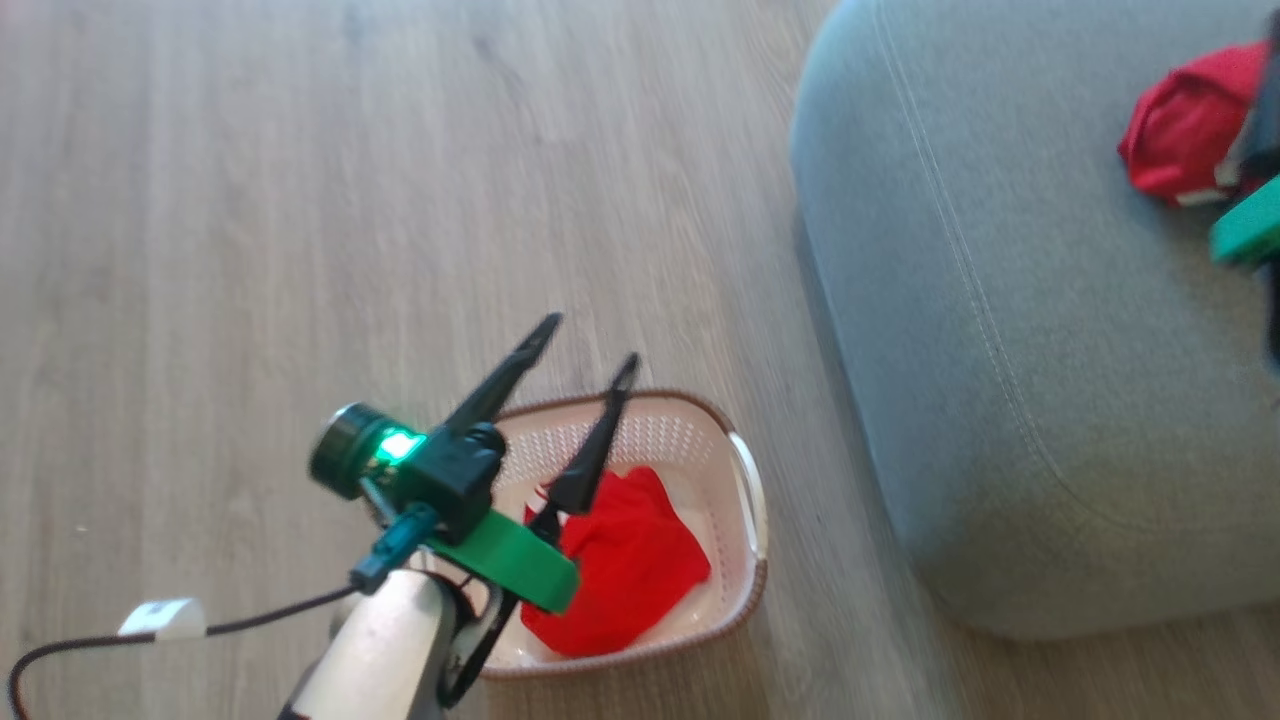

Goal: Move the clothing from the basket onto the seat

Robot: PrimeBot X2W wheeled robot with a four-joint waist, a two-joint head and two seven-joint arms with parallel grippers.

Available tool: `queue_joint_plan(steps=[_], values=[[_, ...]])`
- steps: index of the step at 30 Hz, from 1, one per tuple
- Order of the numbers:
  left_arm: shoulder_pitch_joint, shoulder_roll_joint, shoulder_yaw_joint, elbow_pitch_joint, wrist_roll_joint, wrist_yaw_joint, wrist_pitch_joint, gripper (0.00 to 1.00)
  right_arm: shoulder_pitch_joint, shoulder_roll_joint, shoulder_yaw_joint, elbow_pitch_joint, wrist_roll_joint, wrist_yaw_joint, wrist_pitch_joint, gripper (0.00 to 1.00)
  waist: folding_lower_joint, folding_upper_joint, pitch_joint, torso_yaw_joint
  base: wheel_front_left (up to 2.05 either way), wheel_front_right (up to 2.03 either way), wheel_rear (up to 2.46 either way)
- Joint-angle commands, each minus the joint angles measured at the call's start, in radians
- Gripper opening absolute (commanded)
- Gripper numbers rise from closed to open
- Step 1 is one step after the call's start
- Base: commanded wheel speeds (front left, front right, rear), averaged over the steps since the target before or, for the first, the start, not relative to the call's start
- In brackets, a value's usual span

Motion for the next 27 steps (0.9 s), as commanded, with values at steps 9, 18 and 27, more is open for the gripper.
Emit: queue_joint_plan(steps=[9, 18, 27], values=[[0.049, -0.011, 0.18, 0.035, -0.018, 0.113, -0.005, 1.0, 0.332, -0.03, 0.259, -0.447, 0.28, 0.0, -0.009, 1.0, 0.0001, 0.0, -0.128, 0.097, 0.0, 0.0, 0.0], [0.085, -0.011, 0.236, 0.03, -0.046, 0.189, -0.005, 1.0, 0.56, 0.034, 0.29, -0.572, 0.281, 0.0, -0.009, 1.0, 0.0001, 0.0, -0.152, 0.142, 0.0, 0.0, 0.0], [0.114, -0.011, 0.247, 0.021, -0.051, 0.205, -0.005, 1.0, 0.67, 0.15, 0.268, -0.596, 0.184, 0.0, -0.009, 1.0, 0.0001, 0.0, -0.134, 0.166, 0.0, 0.0, 0.0]])
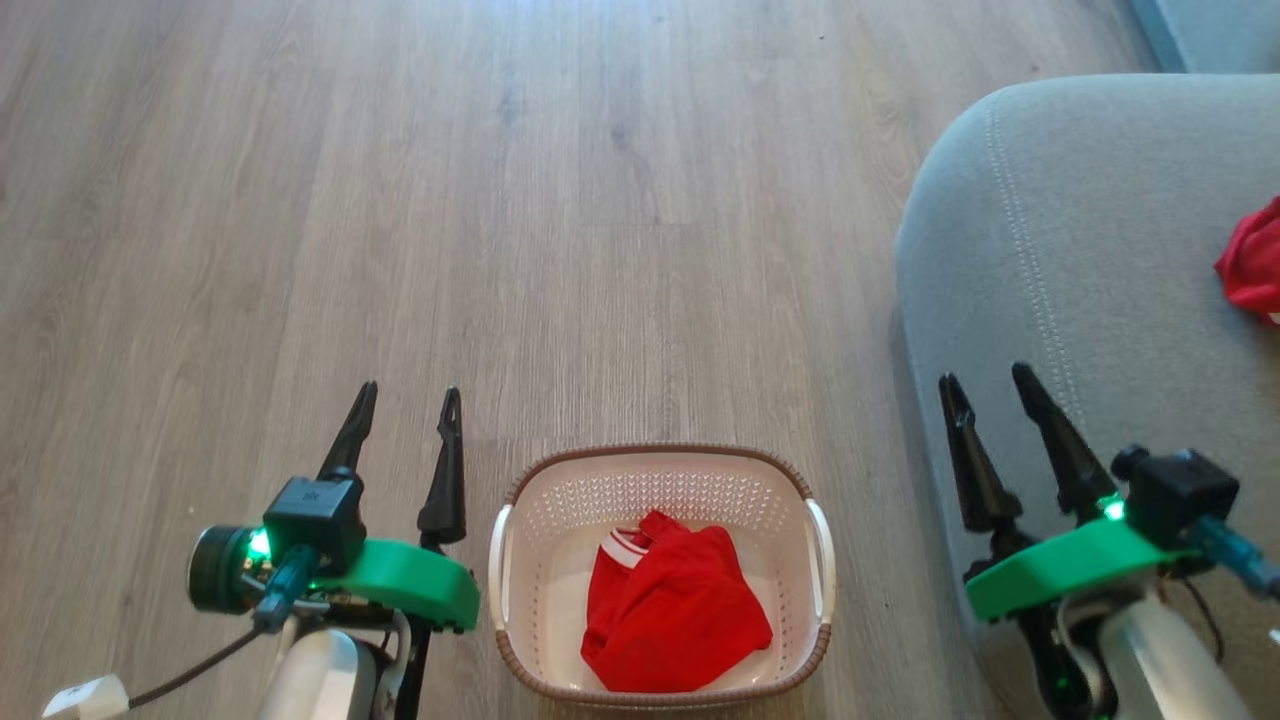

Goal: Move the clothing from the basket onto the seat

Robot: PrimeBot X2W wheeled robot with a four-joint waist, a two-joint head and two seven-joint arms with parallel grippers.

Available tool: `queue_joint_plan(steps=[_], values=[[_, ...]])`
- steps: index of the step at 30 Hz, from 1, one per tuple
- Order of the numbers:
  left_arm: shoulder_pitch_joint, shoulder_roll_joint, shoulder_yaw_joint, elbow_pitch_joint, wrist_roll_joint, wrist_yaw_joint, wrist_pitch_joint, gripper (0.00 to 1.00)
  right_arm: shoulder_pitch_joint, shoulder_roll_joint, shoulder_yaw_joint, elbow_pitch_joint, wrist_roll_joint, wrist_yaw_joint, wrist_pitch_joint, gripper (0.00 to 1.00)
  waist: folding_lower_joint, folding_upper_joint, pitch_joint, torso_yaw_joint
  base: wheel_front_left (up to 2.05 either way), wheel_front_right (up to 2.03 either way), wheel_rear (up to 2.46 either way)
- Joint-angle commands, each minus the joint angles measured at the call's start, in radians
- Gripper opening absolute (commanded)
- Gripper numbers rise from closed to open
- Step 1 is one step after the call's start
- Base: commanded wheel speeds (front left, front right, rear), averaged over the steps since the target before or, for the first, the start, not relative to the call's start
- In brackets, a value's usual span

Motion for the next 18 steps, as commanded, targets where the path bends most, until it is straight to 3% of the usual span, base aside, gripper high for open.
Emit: queue_joint_plan(steps=[1, 7, 18], values=[[-0.024, 0.0, 0.036, -0.03, 0.001, 0.003, -0.005, 1.0, -0.001, 0.008, -0.002, -0.035, -0.025, 0.0, -0.007, 1.0, 0.0001, 0.0, 0.004, 0.006, 0.0, 0.0, 0.0], [-0.019, 0.0, 0.029, -0.007, 0.005, 0.002, -0.005, 1.0, 0.031, 0.059, -0.018, -0.029, -0.076, 0.0, -0.007, 1.0, 0.0001, 0.0, 0.013, 0.012, 0.0, 0.0, 0.0], [-0.028, 0.0, 0.027, 0.012, -0.001, 0.001, -0.005, 1.0, 0.029, 0.08, -0.035, -0.015, -0.094, 0.0, -0.007, 1.0, 0.0001, 0.0, 0.014, 0.016, 0.0, 0.0, 0.0]])
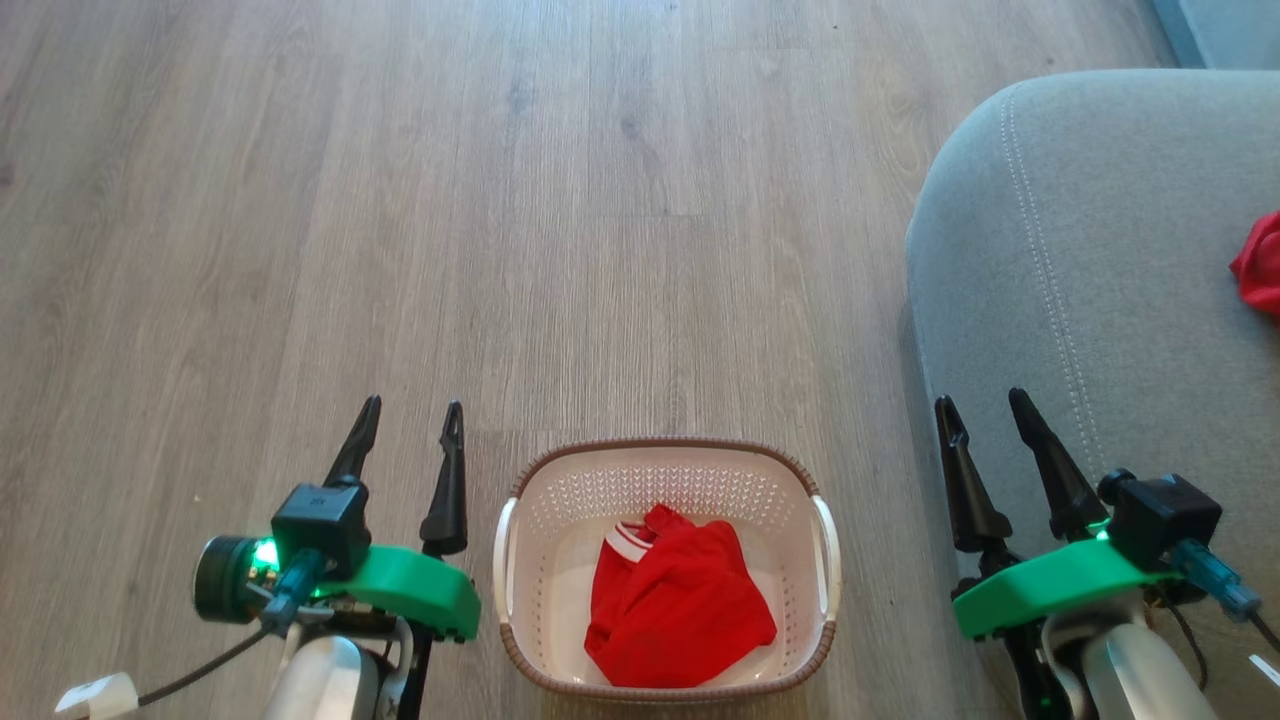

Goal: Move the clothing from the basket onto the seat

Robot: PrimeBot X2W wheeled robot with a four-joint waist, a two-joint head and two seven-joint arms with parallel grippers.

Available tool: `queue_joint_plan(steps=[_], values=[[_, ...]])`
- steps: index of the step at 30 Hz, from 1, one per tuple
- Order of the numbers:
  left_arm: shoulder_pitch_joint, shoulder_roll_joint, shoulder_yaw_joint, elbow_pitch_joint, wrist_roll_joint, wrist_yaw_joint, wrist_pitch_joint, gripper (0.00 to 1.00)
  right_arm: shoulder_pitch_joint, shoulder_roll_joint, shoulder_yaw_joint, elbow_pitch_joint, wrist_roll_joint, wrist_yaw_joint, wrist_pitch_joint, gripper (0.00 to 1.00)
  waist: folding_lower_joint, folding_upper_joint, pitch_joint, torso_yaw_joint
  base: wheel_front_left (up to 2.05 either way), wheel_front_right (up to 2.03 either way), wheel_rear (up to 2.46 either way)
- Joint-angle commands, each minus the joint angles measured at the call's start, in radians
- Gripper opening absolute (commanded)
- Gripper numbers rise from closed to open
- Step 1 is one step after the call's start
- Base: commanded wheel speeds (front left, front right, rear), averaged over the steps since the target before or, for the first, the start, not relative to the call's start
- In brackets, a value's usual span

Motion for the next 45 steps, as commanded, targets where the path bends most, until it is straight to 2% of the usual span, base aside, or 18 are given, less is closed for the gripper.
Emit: queue_joint_plan(steps=[1, 22, 29, 35, 45], values=[[-0.029, 0.001, 0.029, -0.026, -0.001, 0.001, -0.005, 1.0, -0.016, 0.003, 0.018, -0.028, -0.007, 0.0, -0.007, 1.0, 0.0001, 0.0, -0.003, 0.0, 0.0, 0.0, 0.0], [-0.026, 0.0, 0.018, -0.03, -0.001, 0.0, -0.005, 1.0, -0.023, 0.009, 0.019, -0.025, 0.008, 0.0, -0.007, 1.0, 0.0001, 0.0, -0.004, -0.009, 0.0, 0.0, 0.0], [-0.029, 0.0, -0.007, -0.009, -0.015, -0.019, -0.005, 1.0, -0.025, 0.003, 0.007, -0.026, -0.009, 0.0, -0.007, 1.0, 0.0001, 0.0, 0.025, -0.021, 0.0, 0.0, 0.0], [-0.075, 0.0, -0.025, 0.007, -0.007, -0.04, -0.005, 1.0, -0.053, 0.004, -0.009, -0.052, -0.037, 0.0, -0.007, 1.0, 0.0001, 0.0, 0.122, -0.039, 0.0, 0.0, 0.0], [-0.226, 0.0, -0.04, 0.122, 0.069, -0.098, -0.005, 1.0, -0.159, 0.014, -0.012, -0.124, -0.107, 0.0, -0.007, 1.0, 0.0001, 0.0, 0.403, -0.094, 0.0, 0.0, 0.0]])
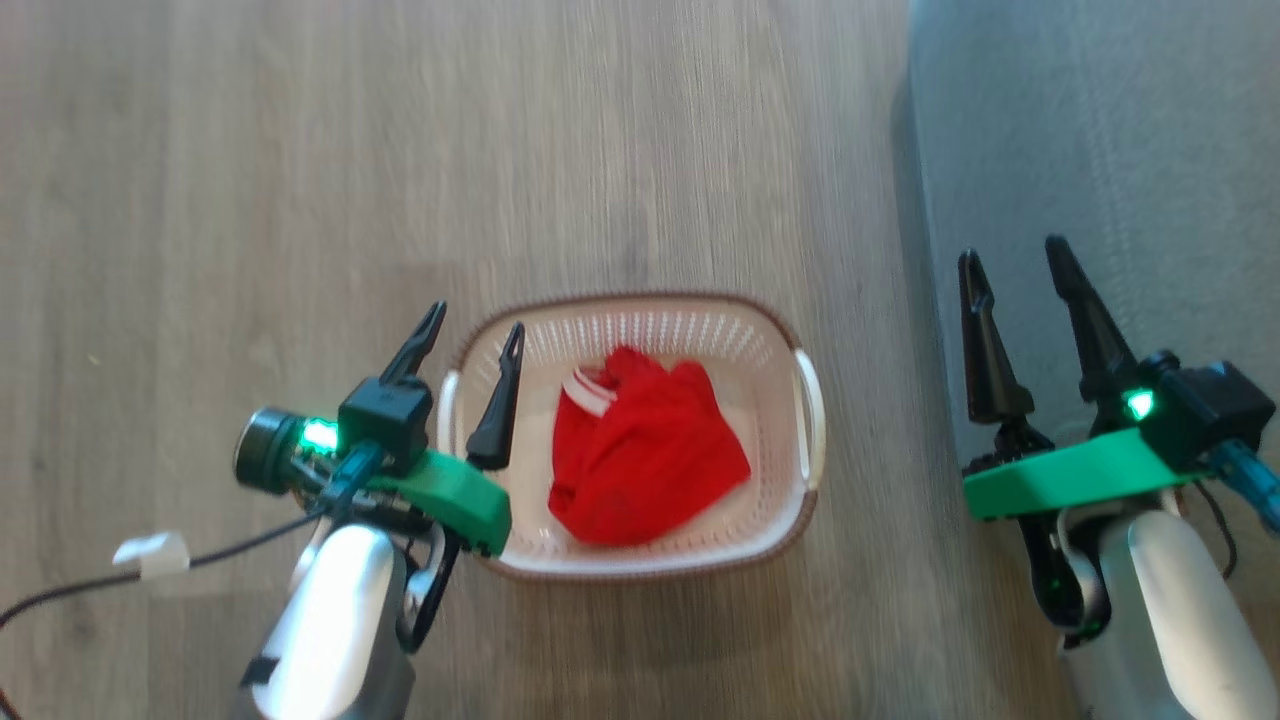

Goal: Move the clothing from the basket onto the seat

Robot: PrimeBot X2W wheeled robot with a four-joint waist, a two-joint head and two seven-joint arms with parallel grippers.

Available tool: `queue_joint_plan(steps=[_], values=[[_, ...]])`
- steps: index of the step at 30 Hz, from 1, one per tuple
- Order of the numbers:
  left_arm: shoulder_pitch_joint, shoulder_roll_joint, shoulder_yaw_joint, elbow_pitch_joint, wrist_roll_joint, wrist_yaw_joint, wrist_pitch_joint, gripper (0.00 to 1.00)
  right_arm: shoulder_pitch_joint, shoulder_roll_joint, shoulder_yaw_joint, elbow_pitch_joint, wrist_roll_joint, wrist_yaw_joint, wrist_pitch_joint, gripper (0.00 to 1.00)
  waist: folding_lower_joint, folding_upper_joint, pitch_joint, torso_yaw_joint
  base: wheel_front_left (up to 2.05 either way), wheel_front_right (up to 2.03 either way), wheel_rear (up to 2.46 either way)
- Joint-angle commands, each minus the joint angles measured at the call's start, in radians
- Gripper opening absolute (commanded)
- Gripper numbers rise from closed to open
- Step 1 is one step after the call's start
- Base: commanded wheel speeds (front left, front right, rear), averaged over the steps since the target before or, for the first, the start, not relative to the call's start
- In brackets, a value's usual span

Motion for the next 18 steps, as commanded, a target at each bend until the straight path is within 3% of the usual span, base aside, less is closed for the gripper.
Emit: queue_joint_plan(steps=[1, 10, 18], values=[[-0.047, 0.002, 0.022, 0.001, 0.022, -0.015, -0.005, 1.0, -0.027, 0.006, 0.02, -0.046, -0.015, 0.0, -0.007, 1.0, -0.0002, 0.0, 0.145, -0.039, 0.0, 0.0, 0.0], [-0.194, 0.014, -0.022, 0.198, 0.097, -0.07, -0.005, 1.0, -0.081, 0.029, 0.029, -0.14, -0.083, 0.0, -0.007, 1.0, -0.0002, 0.0, 0.368, -0.075, 0.0, 0.0, 0.0], [-0.321, 0.028, -0.098, 0.379, 0.143, -0.093, -0.005, 1.0, -0.102, 0.047, 0.0, -0.186, -0.09, 0.0, -0.007, 1.0, -0.0002, 0.0, 0.469, -0.112, 0.0, 0.0, 0.0]])
